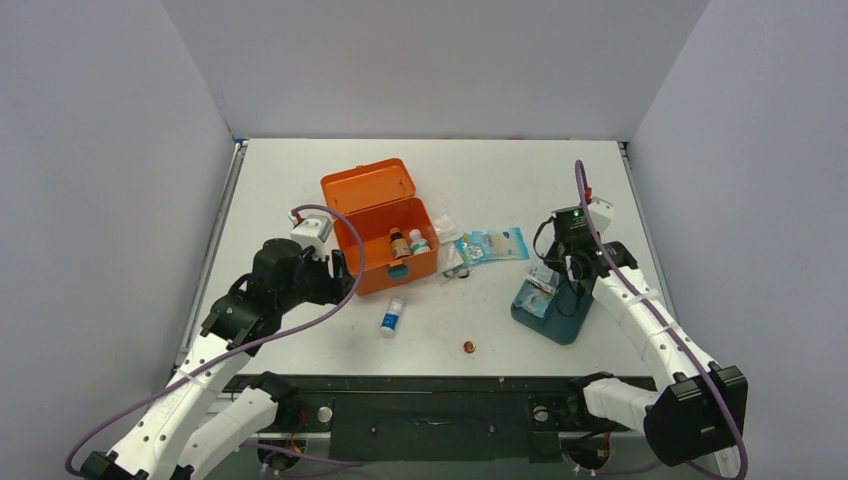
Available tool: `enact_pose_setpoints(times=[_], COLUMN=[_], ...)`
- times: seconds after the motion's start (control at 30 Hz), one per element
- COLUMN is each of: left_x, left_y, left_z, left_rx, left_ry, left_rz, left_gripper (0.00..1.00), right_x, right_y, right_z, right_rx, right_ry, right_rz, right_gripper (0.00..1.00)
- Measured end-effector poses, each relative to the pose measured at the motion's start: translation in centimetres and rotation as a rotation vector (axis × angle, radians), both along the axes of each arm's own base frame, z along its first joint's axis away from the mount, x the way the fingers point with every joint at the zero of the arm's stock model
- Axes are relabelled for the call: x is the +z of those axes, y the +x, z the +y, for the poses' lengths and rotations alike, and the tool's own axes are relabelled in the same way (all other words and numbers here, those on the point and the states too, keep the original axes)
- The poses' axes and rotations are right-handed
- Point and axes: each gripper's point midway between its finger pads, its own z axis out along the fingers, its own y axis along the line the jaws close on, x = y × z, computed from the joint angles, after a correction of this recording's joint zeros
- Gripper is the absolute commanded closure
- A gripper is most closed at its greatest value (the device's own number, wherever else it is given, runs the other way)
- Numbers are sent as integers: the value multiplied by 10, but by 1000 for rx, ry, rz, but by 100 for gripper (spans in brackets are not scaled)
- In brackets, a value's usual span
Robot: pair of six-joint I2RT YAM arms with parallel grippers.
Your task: Organize the medicine kit
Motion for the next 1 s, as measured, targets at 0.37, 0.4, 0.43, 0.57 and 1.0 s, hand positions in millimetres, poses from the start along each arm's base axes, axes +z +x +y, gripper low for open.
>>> enact_pose_setpoints(times=[0.37,0.4,0.43,0.57,1.0], left_x=[0,0,0,0,1], left_y=[0,0,0,0,1], left_z=[0,0,0,0,2], left_rx=[-1,-1,-1,-1,9], left_ry=[0,0,0,0,4], left_rz=[0,0,0,-1,-7], left_gripper=[41,41,41,41,41], right_x=[-30,-33,-36,-50,-86], right_y=[7,9,10,19,33], right_z=[-37,-39,-40,-40,-40], right_rx=[-111,-117,-121,-123,-120], right_ry=[-3,1,6,29,65], right_rz=[72,76,82,107,178], right_gripper=[100,100,100,100,100])
